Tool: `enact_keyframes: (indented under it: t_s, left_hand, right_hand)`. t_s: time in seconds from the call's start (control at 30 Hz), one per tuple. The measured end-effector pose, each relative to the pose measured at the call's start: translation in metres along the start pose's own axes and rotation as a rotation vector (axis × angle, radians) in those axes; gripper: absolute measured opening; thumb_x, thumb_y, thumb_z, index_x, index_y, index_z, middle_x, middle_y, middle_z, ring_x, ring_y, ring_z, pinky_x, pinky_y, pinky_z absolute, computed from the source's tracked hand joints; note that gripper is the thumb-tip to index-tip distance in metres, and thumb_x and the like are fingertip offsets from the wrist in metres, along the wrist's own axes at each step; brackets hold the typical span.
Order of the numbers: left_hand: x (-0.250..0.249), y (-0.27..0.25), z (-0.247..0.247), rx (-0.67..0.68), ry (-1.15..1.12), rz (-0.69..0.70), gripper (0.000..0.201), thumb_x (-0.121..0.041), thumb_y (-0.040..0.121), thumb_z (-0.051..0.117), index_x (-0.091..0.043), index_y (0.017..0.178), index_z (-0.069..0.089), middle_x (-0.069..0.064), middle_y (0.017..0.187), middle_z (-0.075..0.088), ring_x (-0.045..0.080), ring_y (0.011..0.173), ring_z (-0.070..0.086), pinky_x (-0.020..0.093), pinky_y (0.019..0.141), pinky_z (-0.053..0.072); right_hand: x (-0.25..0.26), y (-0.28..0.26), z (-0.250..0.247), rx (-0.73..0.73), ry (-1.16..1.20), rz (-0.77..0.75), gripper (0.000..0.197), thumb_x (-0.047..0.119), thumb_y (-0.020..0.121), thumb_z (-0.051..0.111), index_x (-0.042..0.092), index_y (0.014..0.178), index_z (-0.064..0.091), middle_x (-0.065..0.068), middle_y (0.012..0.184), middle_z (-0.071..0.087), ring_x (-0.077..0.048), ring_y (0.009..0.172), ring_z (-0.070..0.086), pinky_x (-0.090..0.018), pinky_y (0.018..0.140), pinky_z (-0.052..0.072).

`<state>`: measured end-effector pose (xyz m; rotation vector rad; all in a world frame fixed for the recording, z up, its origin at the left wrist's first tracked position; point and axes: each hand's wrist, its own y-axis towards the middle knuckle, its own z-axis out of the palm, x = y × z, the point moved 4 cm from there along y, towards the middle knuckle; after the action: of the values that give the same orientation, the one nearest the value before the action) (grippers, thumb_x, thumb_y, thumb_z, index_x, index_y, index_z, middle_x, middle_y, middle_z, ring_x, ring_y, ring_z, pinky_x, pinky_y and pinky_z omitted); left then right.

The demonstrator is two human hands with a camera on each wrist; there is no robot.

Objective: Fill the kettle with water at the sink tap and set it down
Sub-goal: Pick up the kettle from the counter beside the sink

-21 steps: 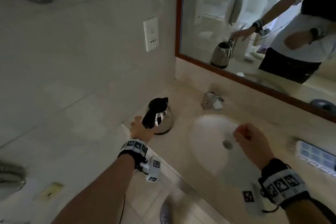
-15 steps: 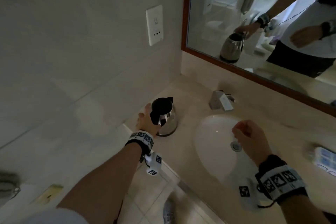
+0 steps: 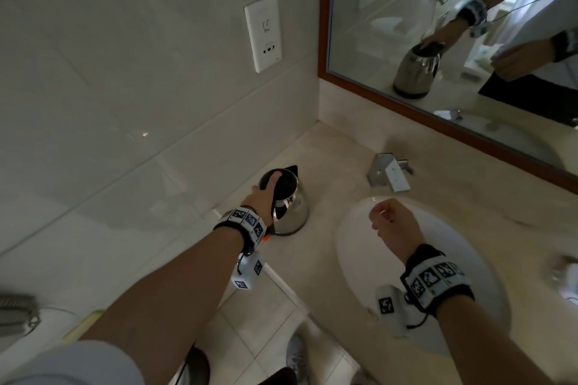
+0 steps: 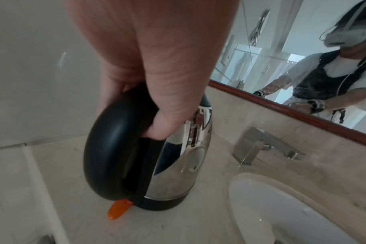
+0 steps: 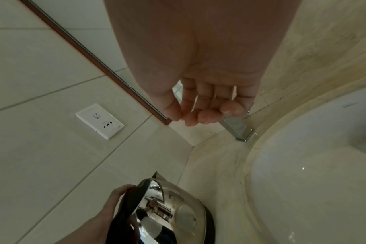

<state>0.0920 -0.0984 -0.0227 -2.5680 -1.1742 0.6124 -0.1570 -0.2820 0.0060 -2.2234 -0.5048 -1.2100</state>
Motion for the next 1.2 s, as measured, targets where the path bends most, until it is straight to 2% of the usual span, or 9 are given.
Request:
enact_keyframes:
  t_s: [0.13,0.2,0.37,0.43,0.6,0.83,1.0,1.13,1.2]
  left_hand:
    - [-0.002,-0.002,-0.005,-0.037,-0.038,0.057,0.110,-0.013,0.082,0.069,-0.050,0.154,-0.005,0.022,0.120,0.058,0.041,0.093,0.069,0.051,0.083,0.061]
    - [-0.005,-0.004,-0.004,-0.049,-0.089,0.099,0.105,-0.013,0.079,0.065,-0.053,0.149,-0.003,0.017,0.102,0.065,0.036,0.080,0.070,0.054,0.077,0.063]
    - [-0.038,-0.021,-0.018,-0.121,-0.207,0.166,0.101,-0.006,0.082,0.065,-0.038,0.154,0.002,0.008,0.077,0.069,0.027,0.063,0.069,0.049,0.064,0.063]
    - [-0.056,-0.028,-0.023,-0.153,-0.262,0.207,0.099,-0.007,0.084,0.067,-0.035,0.155,0.004,0.006,0.074,0.069,0.025,0.061,0.069,0.047,0.062,0.063]
    - [-0.106,-0.047,-0.012,-0.107,-0.266,0.335,0.091,-0.012,0.088,0.068,-0.049,0.143,0.006,0.006,0.082,0.068,0.025,0.069,0.069,0.047,0.071,0.063]
    - [-0.149,-0.045,0.033,-0.040,-0.264,0.349,0.103,-0.018,0.082,0.073,-0.044,0.151,0.000,0.003,0.078,0.071,0.024,0.067,0.071,0.044,0.068,0.064]
    - [-0.184,-0.032,0.062,0.026,-0.279,0.362,0.102,-0.022,0.080,0.073,-0.049,0.145,-0.001,0.005,0.071,0.070,0.027,0.061,0.070,0.047,0.062,0.062]
    - [-0.205,-0.017,0.076,0.042,-0.283,0.328,0.104,-0.018,0.079,0.074,-0.048,0.146,0.000,-0.003,0.069,0.063,0.020,0.057,0.065,0.042,0.060,0.063]
    - [-0.210,-0.008,0.082,0.036,-0.308,0.320,0.105,-0.016,0.079,0.074,-0.049,0.145,0.000,0.001,0.071,0.066,0.022,0.057,0.066,0.043,0.058,0.063]
  right_hand:
    - [-0.001,0.002,0.004,0.068,-0.005,0.003,0.008,0.018,0.091,0.064,0.019,0.084,0.060,-0.007,0.077,0.068,-0.031,0.081,0.066,-0.050,0.078,0.055]
    - [-0.003,0.004,0.002,0.082,-0.011,0.004,0.006,0.018,0.090,0.064,0.018,0.085,0.061,-0.007,0.078,0.069,-0.028,0.078,0.066,-0.048,0.076,0.056]
    - [-0.014,0.009,-0.009,0.064,-0.011,0.007,0.006,0.019,0.091,0.063,0.017,0.086,0.062,-0.007,0.079,0.070,-0.022,0.071,0.064,-0.044,0.071,0.055]
    - [-0.019,0.011,-0.014,0.045,-0.002,0.012,0.006,0.019,0.092,0.063,0.016,0.087,0.062,-0.007,0.079,0.070,-0.020,0.069,0.063,-0.041,0.071,0.054]
    - [-0.045,0.017,-0.037,-0.019,0.024,0.066,0.006,0.018,0.092,0.062,0.015,0.087,0.061,-0.007,0.078,0.069,-0.021,0.069,0.063,-0.038,0.066,0.054]
    - [-0.080,0.026,-0.100,-0.228,0.020,0.157,0.009,0.014,0.095,0.057,0.006,0.096,0.059,-0.015,0.092,0.068,-0.031,0.079,0.063,-0.028,0.058,0.044]
    - [-0.090,0.068,-0.113,-0.128,-0.096,0.181,0.013,0.023,0.095,0.060,0.014,0.105,0.058,-0.014,0.104,0.069,-0.033,0.094,0.064,-0.034,0.077,0.046]
    - [-0.089,0.109,-0.107,-0.015,-0.177,0.186,0.019,0.029,0.096,0.059,0.020,0.112,0.054,-0.013,0.115,0.068,-0.033,0.104,0.062,-0.036,0.085,0.047]
    - [-0.088,0.126,-0.102,0.009,-0.204,0.187,0.022,0.030,0.095,0.059,0.019,0.114,0.054,-0.014,0.120,0.066,-0.034,0.108,0.062,-0.038,0.091,0.048]
